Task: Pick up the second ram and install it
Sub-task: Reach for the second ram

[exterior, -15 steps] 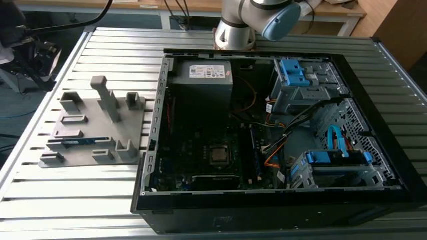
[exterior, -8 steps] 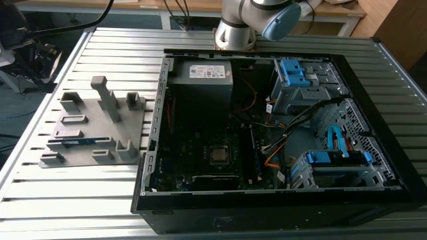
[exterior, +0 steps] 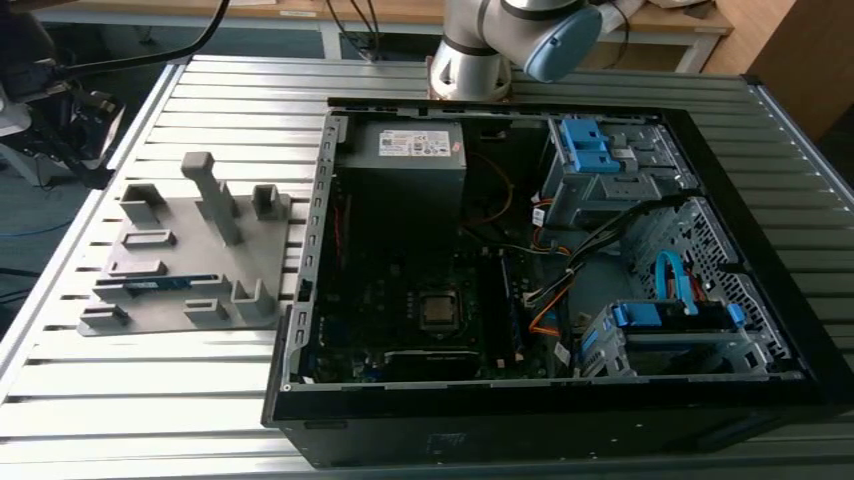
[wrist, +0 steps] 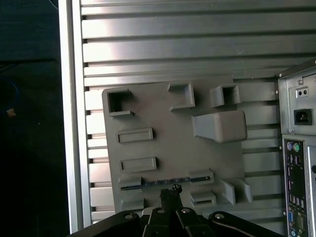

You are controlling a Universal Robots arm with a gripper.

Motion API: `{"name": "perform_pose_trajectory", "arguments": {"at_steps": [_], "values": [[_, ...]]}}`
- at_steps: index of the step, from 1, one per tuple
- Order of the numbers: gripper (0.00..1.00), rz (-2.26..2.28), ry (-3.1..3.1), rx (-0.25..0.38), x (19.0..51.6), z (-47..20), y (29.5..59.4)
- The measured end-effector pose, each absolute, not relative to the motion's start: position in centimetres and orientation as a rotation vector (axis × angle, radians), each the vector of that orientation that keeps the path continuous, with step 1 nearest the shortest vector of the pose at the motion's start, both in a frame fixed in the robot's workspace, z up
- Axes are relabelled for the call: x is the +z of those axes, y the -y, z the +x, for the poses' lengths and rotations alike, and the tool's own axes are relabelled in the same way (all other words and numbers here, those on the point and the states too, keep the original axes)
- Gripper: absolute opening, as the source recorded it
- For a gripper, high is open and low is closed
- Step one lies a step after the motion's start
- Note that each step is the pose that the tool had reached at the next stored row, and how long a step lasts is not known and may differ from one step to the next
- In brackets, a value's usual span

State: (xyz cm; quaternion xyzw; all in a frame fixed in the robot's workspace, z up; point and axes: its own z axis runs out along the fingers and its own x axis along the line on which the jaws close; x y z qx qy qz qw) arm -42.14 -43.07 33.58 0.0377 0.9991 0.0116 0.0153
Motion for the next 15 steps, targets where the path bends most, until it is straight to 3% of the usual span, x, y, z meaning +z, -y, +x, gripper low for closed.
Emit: {"name": "perform_pose_trajectory", "arguments": {"at_steps": [15], "values": [[0.1, 0.117, -3.108, 0.004, 33.18, -42.14, 43.07]]}}
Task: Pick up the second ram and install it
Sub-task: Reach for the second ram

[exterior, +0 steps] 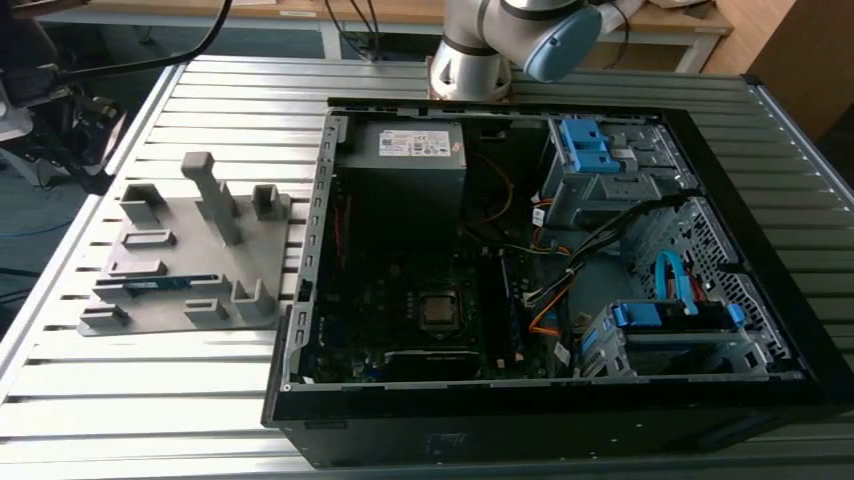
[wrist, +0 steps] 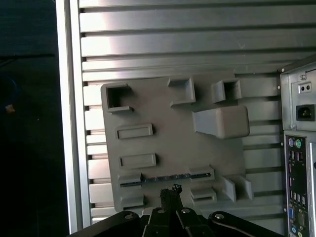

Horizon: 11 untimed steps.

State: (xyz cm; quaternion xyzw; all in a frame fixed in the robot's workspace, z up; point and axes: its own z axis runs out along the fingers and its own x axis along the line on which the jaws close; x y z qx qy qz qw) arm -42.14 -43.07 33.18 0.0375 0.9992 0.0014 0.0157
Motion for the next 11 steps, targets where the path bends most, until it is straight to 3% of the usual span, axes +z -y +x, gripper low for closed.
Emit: {"name": "perform_pose_trajectory", "arguments": {"at_steps": [11], "values": [[0.1, 0.117, -3.108, 0.001, 32.43, -42.15, 43.17]]}}
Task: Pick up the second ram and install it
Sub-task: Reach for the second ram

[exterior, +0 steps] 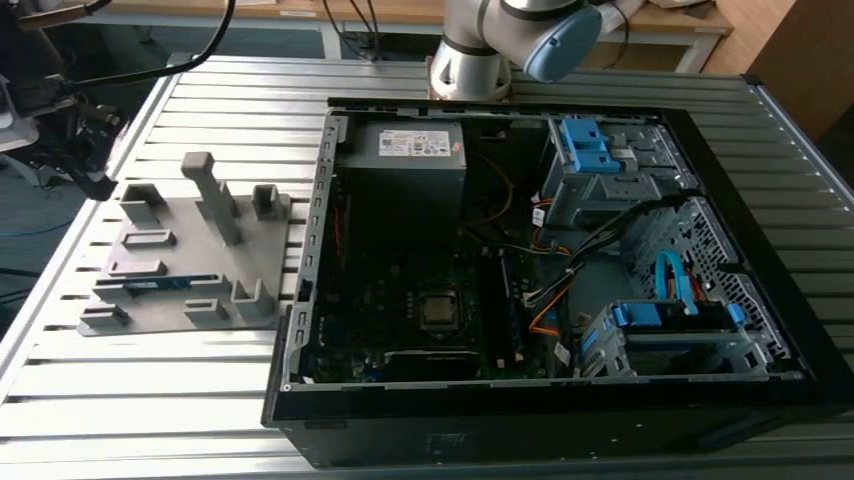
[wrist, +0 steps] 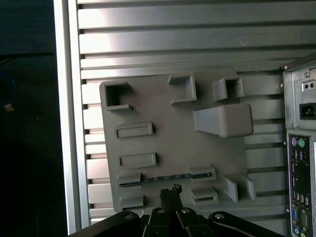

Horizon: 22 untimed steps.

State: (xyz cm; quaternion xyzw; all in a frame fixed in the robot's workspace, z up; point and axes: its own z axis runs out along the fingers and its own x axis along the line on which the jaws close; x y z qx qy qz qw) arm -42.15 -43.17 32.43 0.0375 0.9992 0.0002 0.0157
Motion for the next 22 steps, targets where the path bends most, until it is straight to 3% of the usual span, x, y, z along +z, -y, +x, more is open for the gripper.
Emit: {"name": "perform_pose_trajectory", "arguments": {"at_steps": [22], "values": [[0.1, 0.117, -3.108, 0.0, 29.8, -42.1, 43.3]]}}
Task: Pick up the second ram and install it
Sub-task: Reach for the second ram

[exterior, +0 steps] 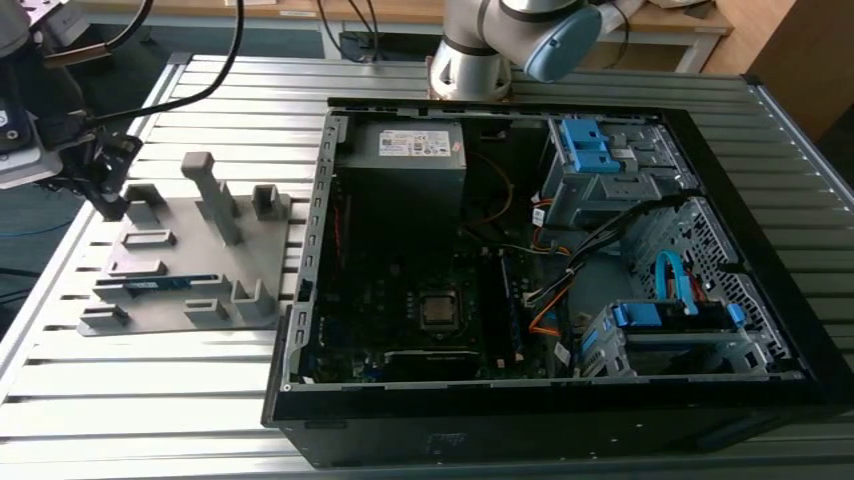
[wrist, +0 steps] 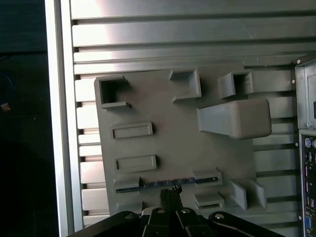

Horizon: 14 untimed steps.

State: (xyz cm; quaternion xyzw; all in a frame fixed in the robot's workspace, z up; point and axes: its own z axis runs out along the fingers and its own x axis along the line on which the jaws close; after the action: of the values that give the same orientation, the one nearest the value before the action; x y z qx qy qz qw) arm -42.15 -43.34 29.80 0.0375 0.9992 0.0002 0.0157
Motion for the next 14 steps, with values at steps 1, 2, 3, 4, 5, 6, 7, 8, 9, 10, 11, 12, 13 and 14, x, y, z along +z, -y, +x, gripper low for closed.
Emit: {"name": "perform_pose_trajectory", "arguments": {"at_steps": [1, 2, 3, 4, 5, 6, 7, 8, 9, 10, 11, 12, 13, 14], "values": [[0.1, 0.117, -3.108, 0.0, 29.7, -42.1, 43.3], [0.1, 0.117, -3.108, 0.001, 29.6, -42.1, 43.4], [0.1, 0.117, -3.108, 0.001, 29.5, -42.1, 43.4], [0.1, 0.117, -3.108, 0.001, 29.4, -42.1, 43.4], [0.1, 0.117, -3.108, 0.001, 29.3, -42.1, 43.4], [0.1, 0.117, -3.108, 0.001, 29.2, -42.1, 43.4], [0.1, 0.117, -3.108, 0.0, 29.2, -42.1, 43.4], [0.1, 0.117, -3.108, 0.001, 29.0, -42.1, 43.4], [0.1, 0.117, -3.108, 0.001, 28.9, -42.1, 43.4], [0.1, 0.117, -3.108, 0.0, 28.7, -42.1, 43.4], [0.1, 0.117, -3.108, 0.001, 28.5, -42.1, 43.4], [0.1, 0.117, -3.108, 0.001, 28.4, -42.1, 43.4], [0.1, 0.117, -3.108, 0.001, 28.2, -42.1, 43.4], [0.1, 0.117, -3.108, 0.0, 28.0, -42.1, 43.4]]}}
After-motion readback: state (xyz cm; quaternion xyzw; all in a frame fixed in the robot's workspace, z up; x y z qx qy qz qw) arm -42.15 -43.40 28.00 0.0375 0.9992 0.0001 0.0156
